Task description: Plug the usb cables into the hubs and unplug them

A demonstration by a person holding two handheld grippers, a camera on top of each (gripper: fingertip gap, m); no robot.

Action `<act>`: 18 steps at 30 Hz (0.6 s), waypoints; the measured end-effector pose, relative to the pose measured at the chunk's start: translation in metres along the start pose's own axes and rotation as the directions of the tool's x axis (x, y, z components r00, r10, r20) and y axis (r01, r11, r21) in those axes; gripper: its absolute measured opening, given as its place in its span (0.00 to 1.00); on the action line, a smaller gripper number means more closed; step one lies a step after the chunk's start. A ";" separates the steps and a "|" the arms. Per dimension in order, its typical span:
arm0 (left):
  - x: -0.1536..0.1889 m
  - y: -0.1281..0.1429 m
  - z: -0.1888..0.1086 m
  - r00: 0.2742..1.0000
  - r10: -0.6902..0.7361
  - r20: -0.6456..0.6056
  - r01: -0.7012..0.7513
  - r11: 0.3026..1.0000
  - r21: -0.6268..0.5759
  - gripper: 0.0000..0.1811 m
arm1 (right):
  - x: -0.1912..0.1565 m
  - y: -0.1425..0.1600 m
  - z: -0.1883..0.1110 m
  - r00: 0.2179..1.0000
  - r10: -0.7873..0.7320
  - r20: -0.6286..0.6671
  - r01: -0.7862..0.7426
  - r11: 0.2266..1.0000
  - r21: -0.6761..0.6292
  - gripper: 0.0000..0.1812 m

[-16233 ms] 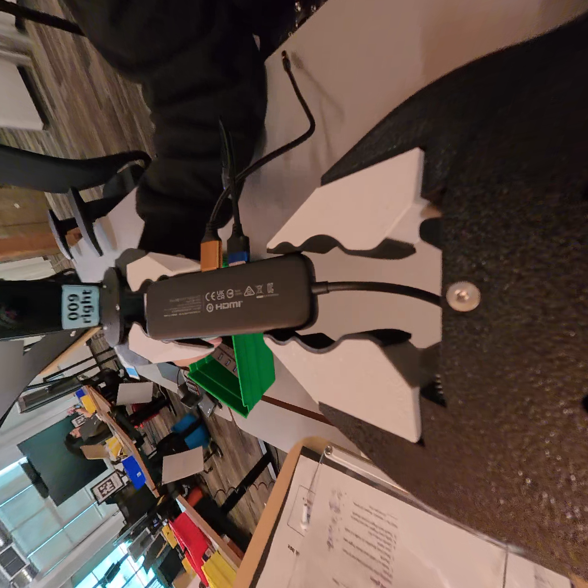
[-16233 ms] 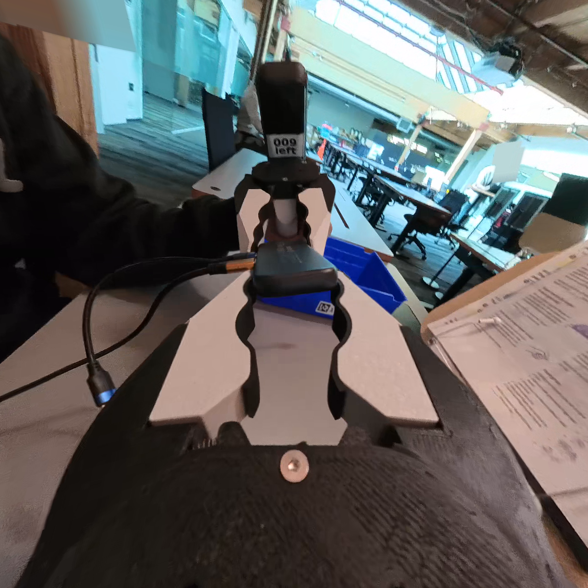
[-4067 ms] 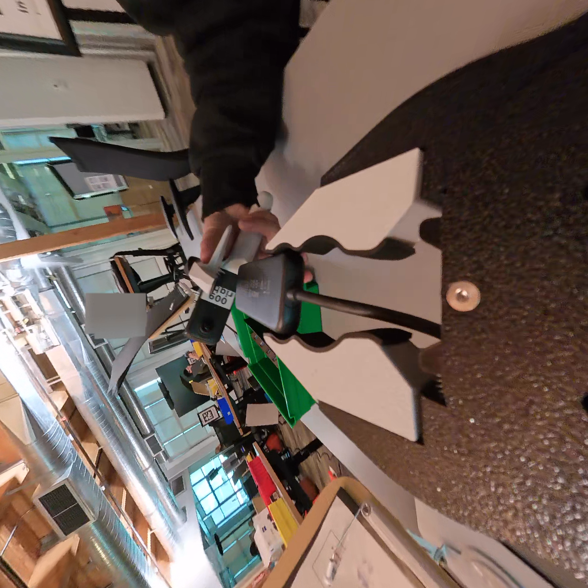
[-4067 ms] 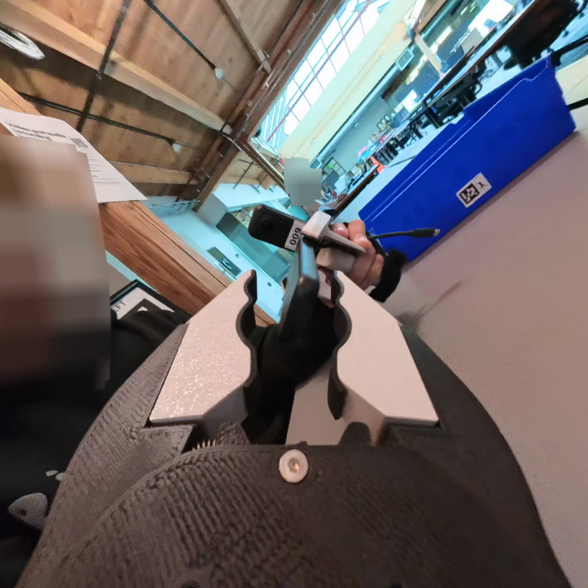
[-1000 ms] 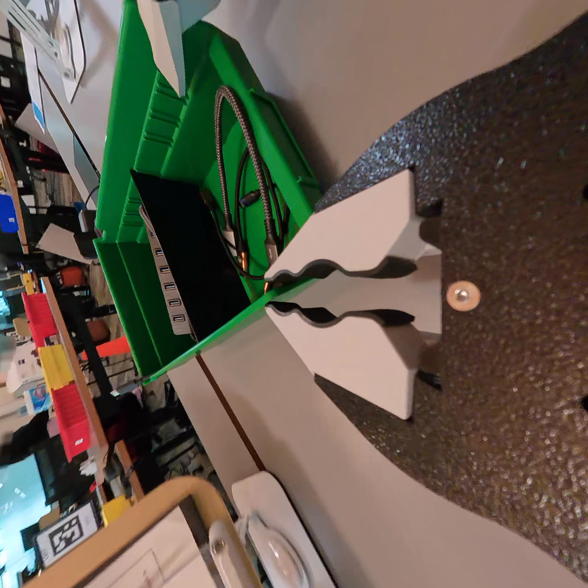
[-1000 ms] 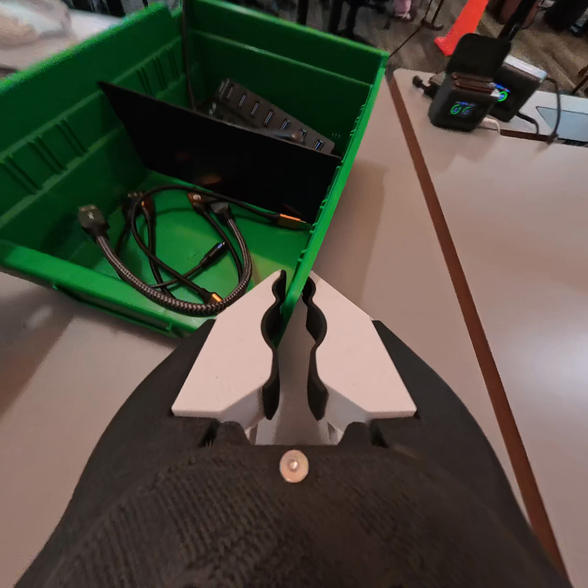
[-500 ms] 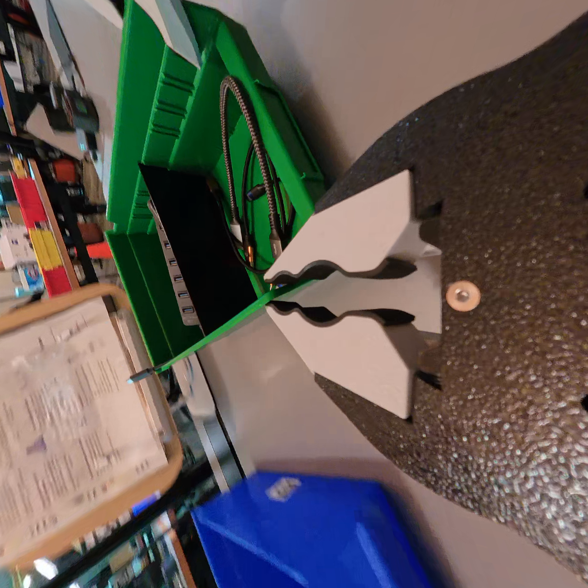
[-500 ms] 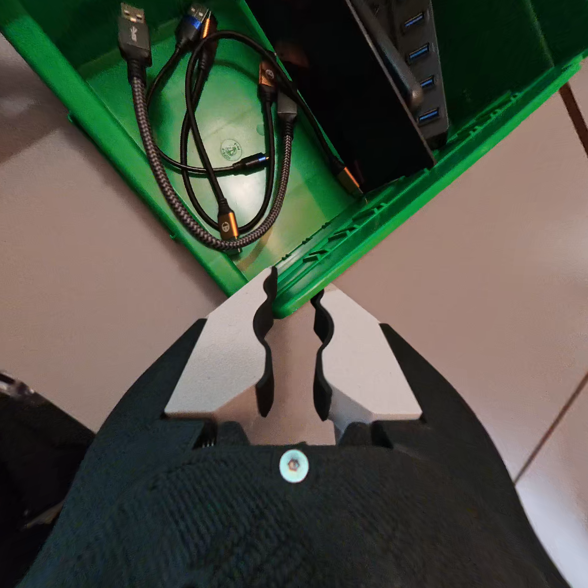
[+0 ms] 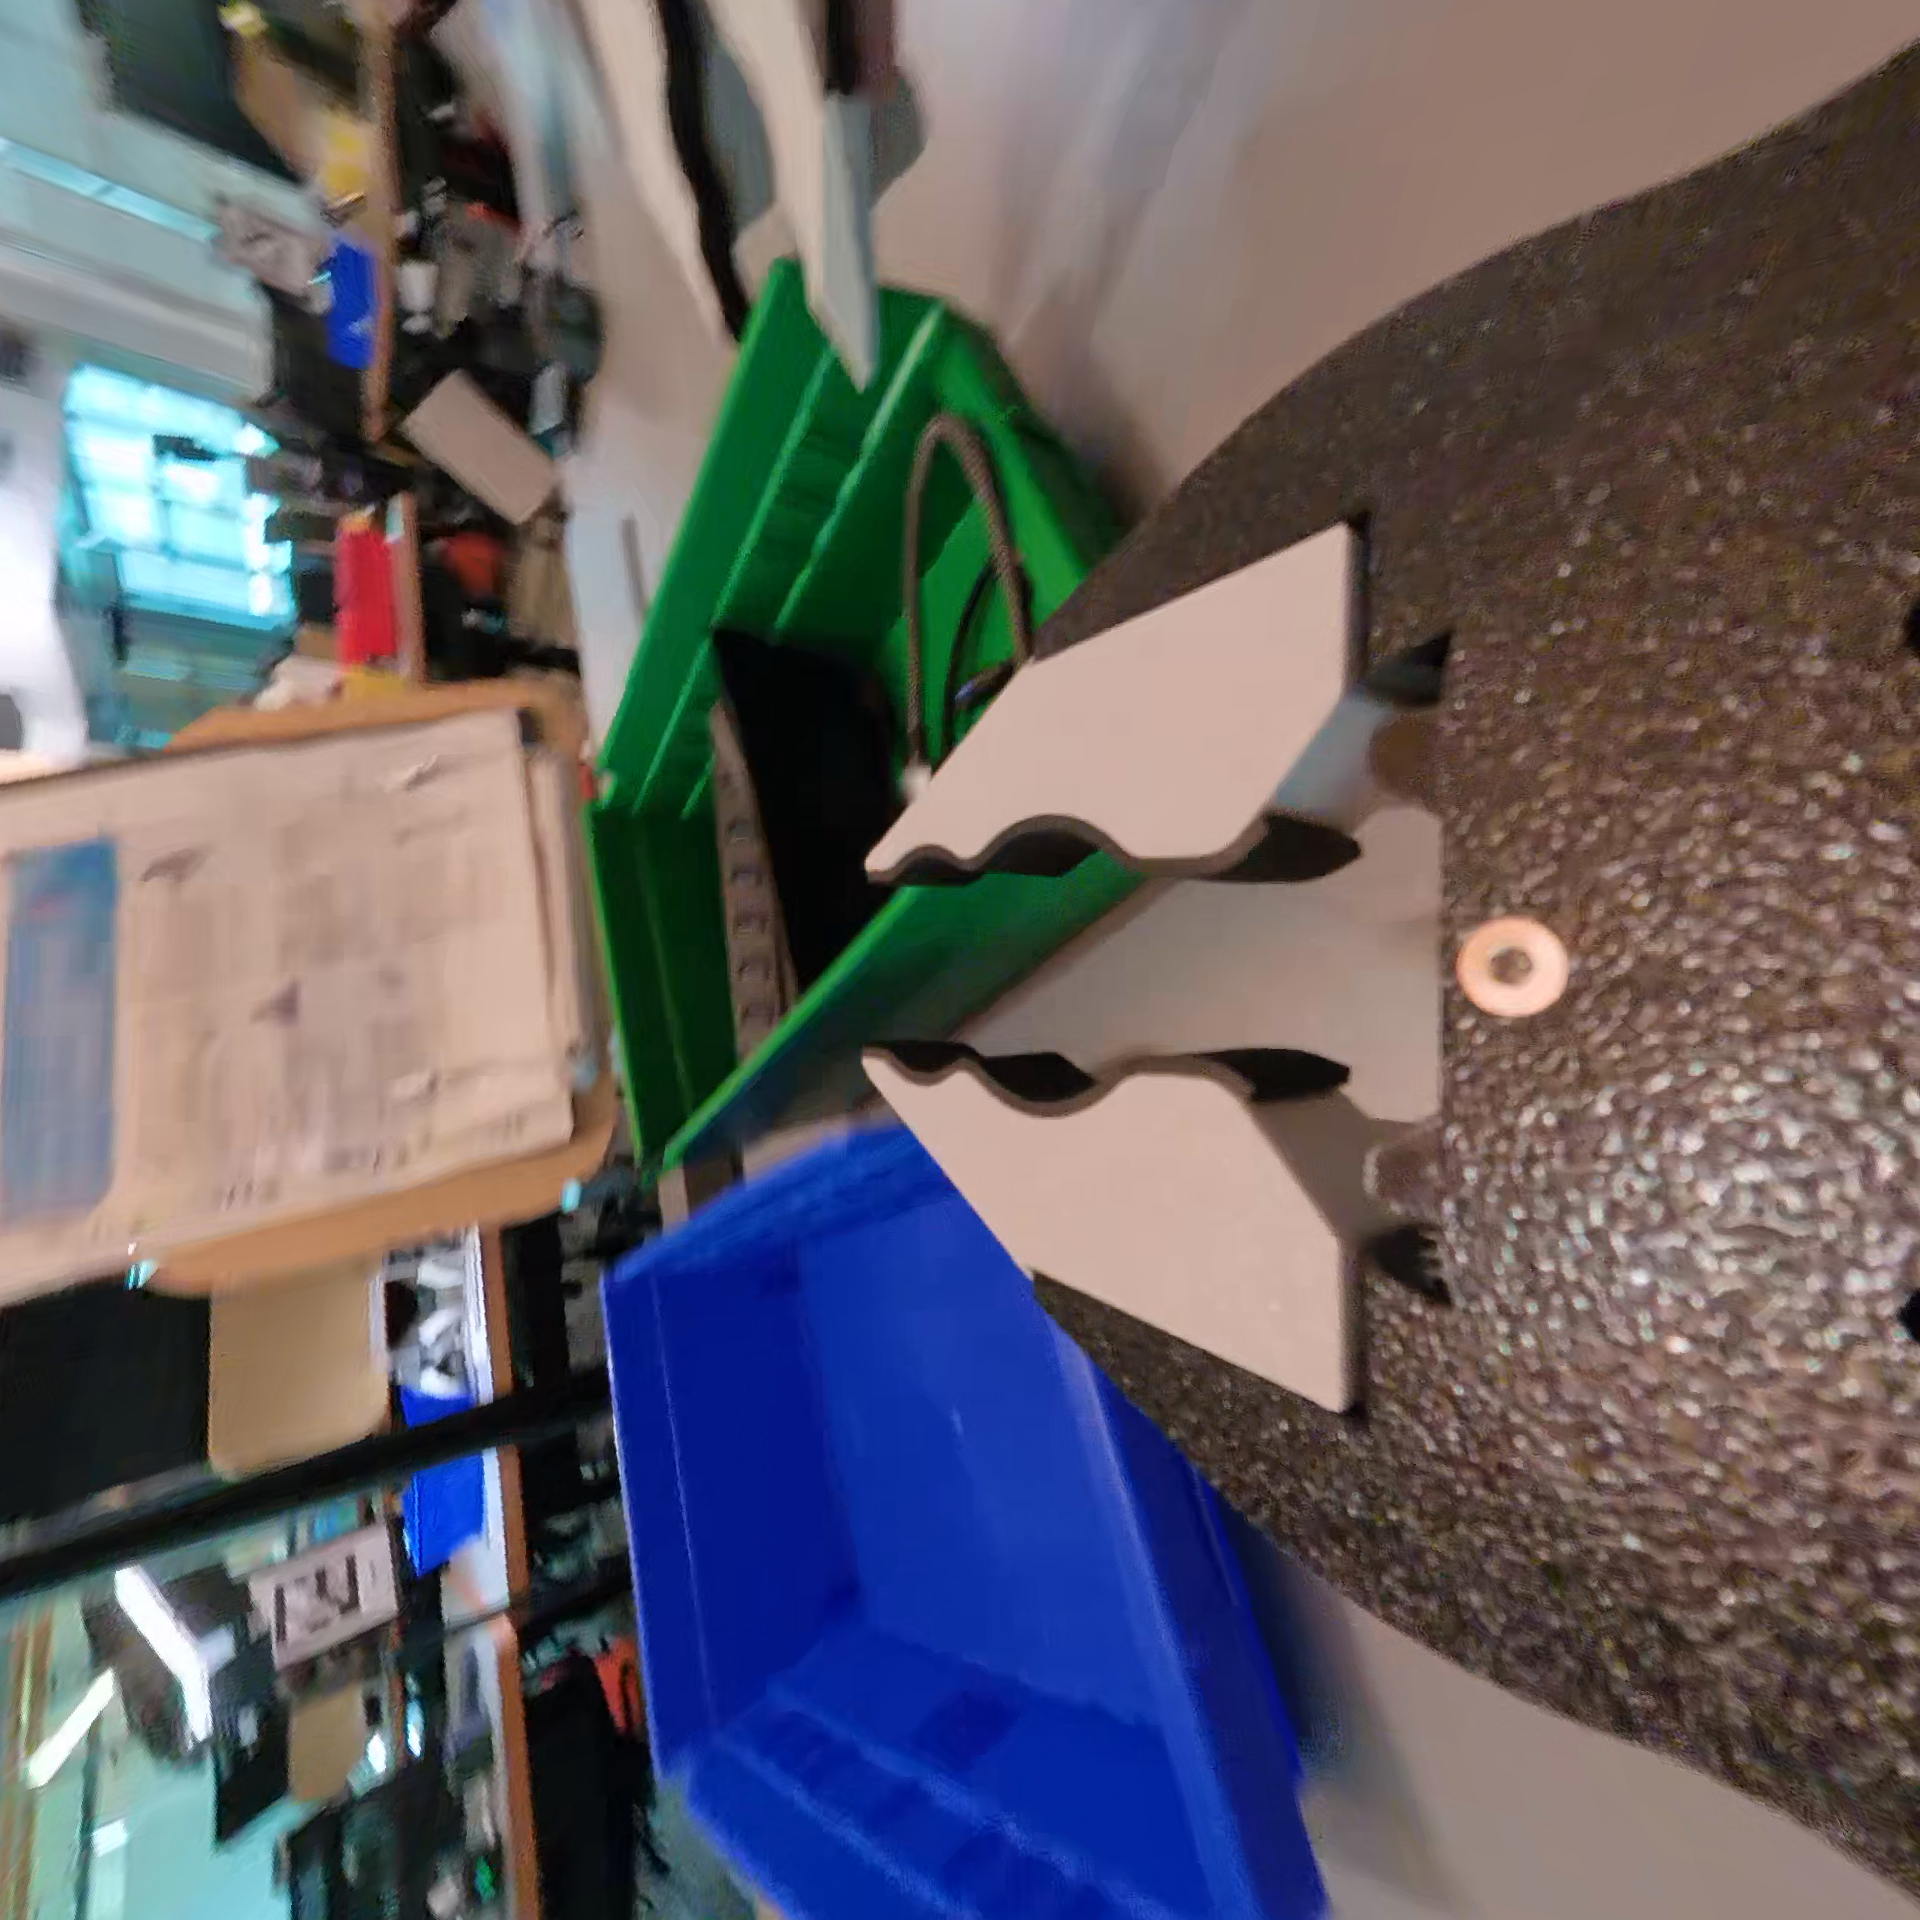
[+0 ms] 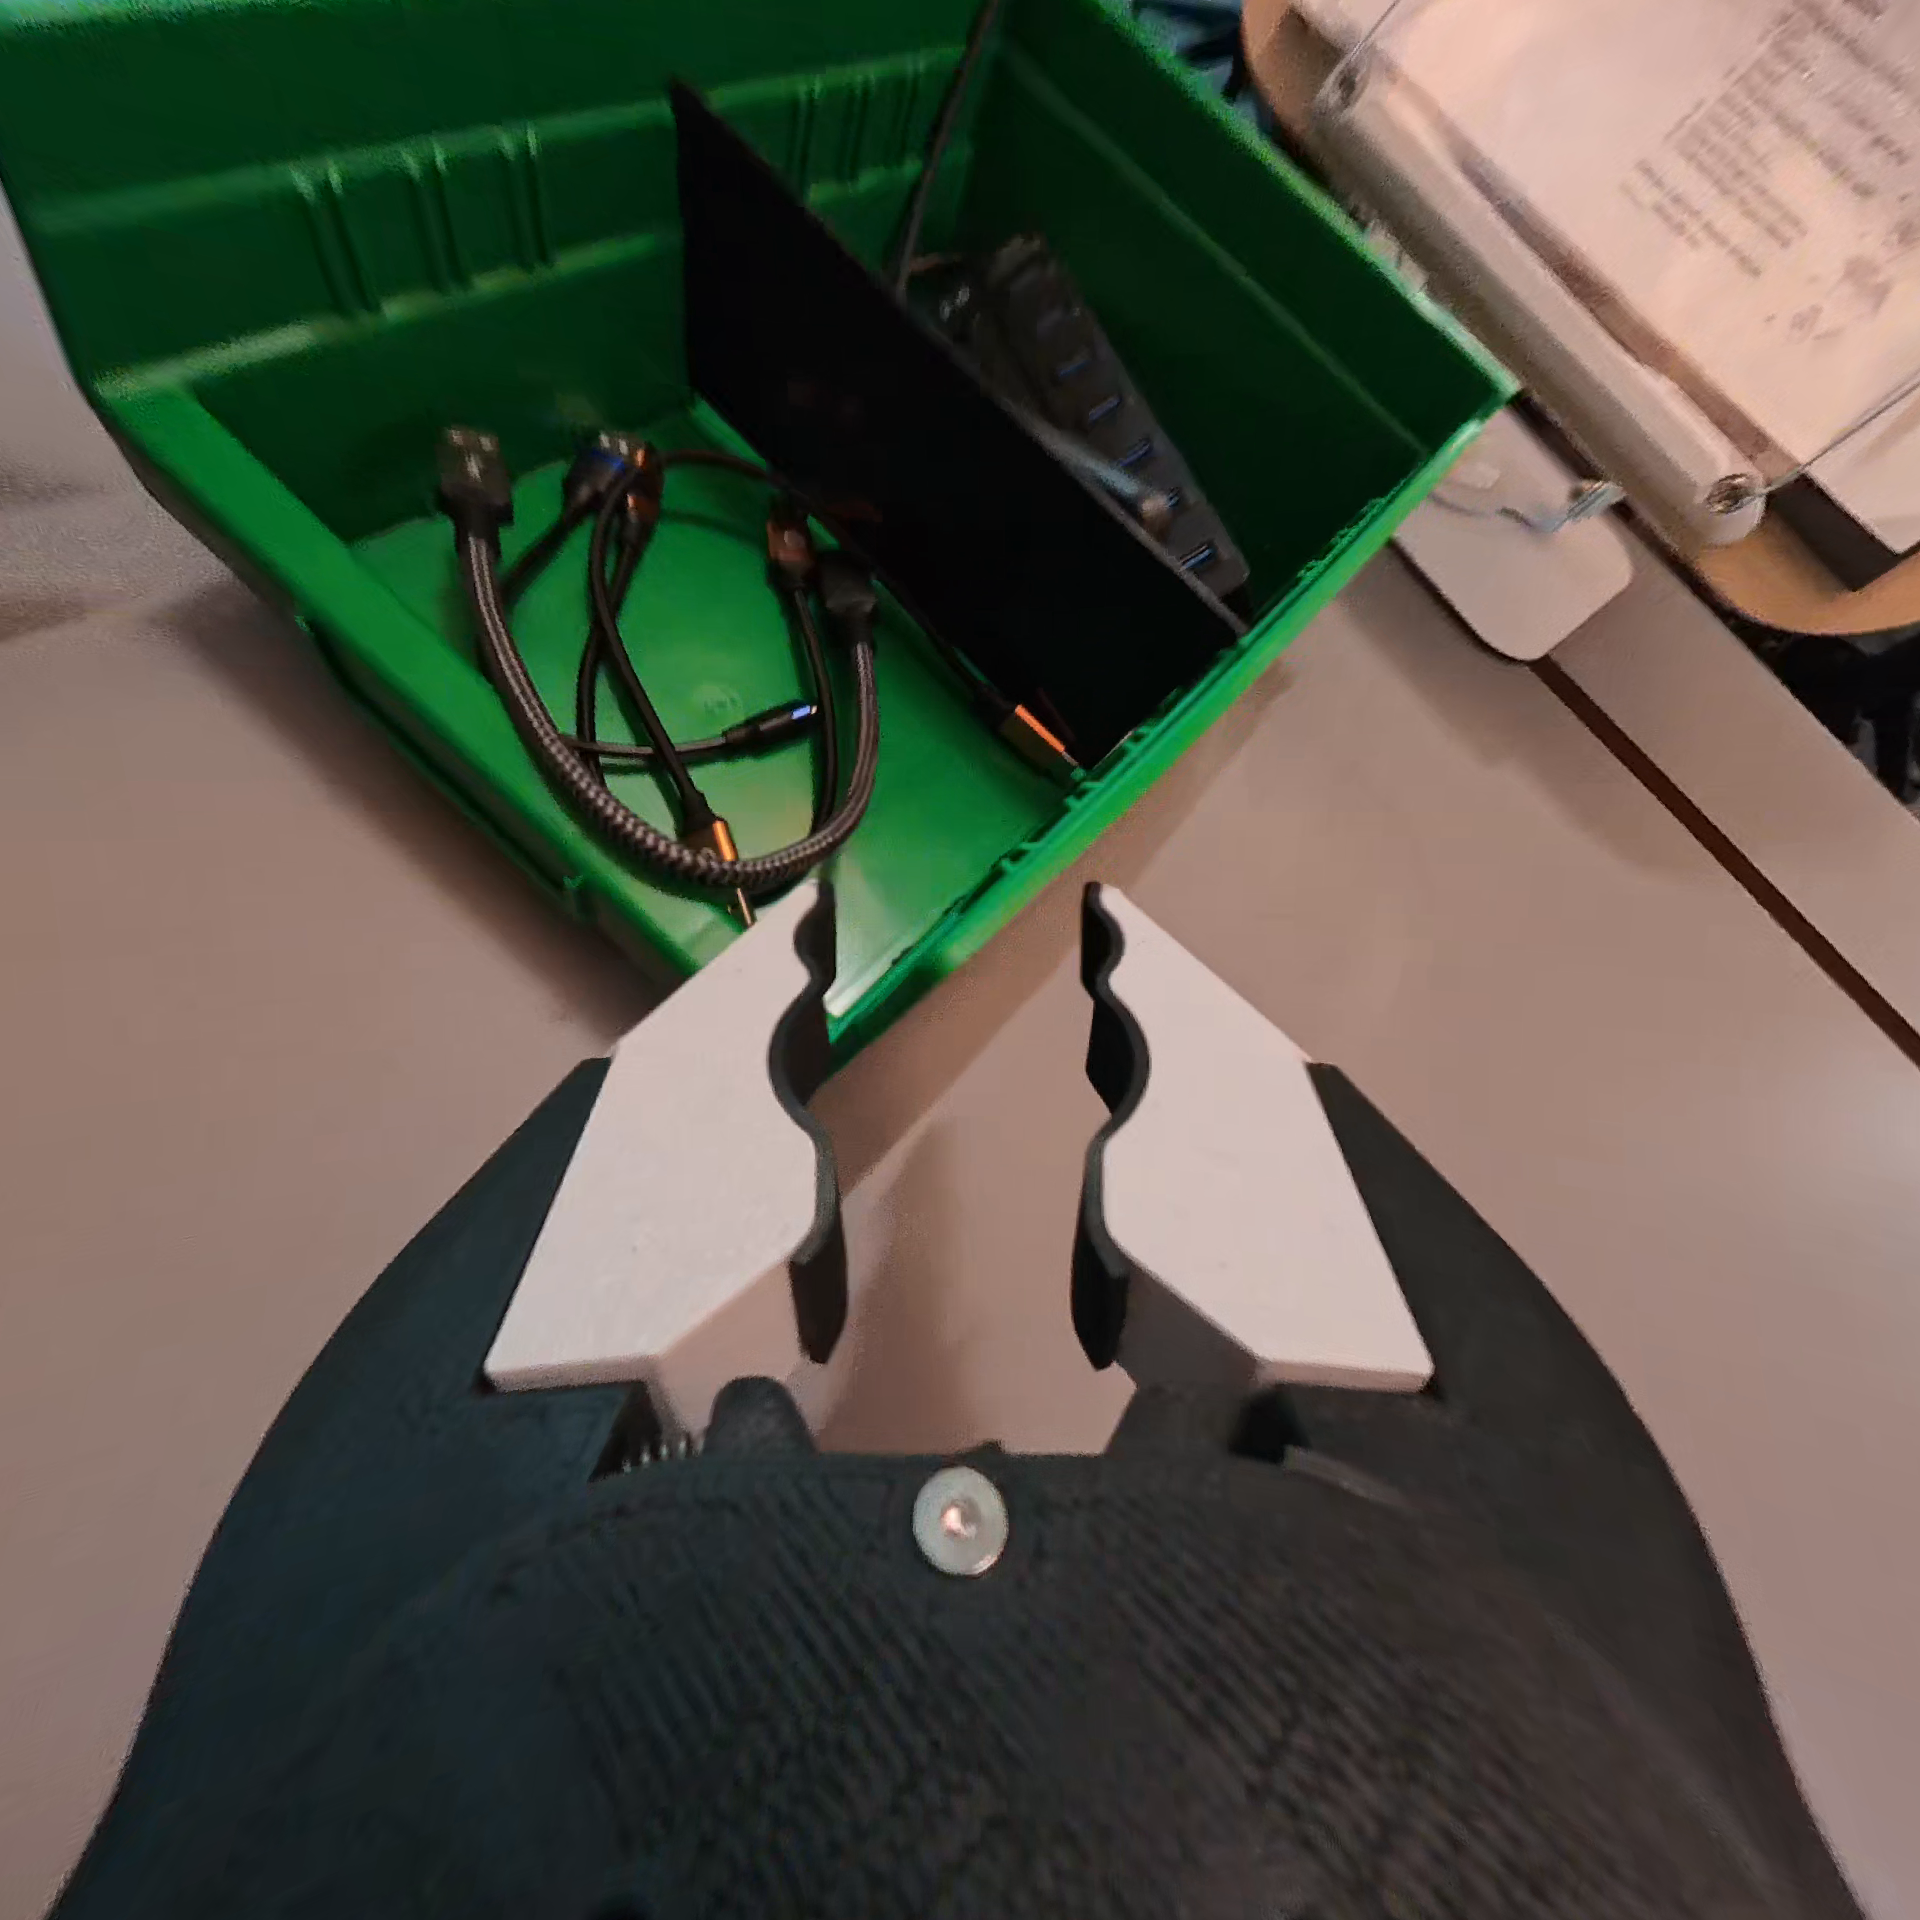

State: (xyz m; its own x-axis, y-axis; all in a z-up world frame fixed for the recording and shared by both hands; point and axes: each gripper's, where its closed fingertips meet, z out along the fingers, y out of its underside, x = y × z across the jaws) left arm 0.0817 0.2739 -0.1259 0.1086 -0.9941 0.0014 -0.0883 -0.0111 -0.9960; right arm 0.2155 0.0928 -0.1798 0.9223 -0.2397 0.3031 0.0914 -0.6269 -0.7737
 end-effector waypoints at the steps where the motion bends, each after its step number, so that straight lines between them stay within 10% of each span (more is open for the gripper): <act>1: -0.029 -0.005 -0.005 0.996 -0.036 0.076 0.036 0.999 -0.004 0.17 | 0.006 -0.006 -0.007 1.000 0.017 0.000 -0.017 0.999 0.038 0.29; 7: -0.226 0.027 -0.016 0.829 0.028 0.559 0.112 0.970 -0.215 0.48 | 0.068 -0.056 -0.067 0.961 0.223 -0.161 -0.128 0.881 0.455 0.33; 12: -0.257 0.051 0.015 0.868 -0.079 0.490 0.204 0.957 -0.207 0.30 | 0.063 -0.056 -0.065 0.967 0.197 -0.161 -0.110 0.894 0.435 0.38; 15: -0.252 0.062 0.026 0.894 -0.073 0.442 0.199 0.949 -0.245 0.03 | 0.051 -0.055 -0.056 0.977 0.163 -0.138 -0.094 0.908 0.408 0.40; 18: -0.248 0.059 0.023 0.854 -0.231 0.466 0.320 0.940 -0.120 0.01 | 0.043 -0.055 -0.049 0.980 0.163 -0.112 -0.104 0.906 0.411 0.41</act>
State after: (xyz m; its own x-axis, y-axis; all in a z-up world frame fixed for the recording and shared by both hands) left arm 0.0719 0.5223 -0.1871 0.5744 -0.7962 0.1903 -0.1667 -0.3413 -0.9250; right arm 0.2315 0.0805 -0.0968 0.8768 -0.4203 0.2334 0.1413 -0.2385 -0.9608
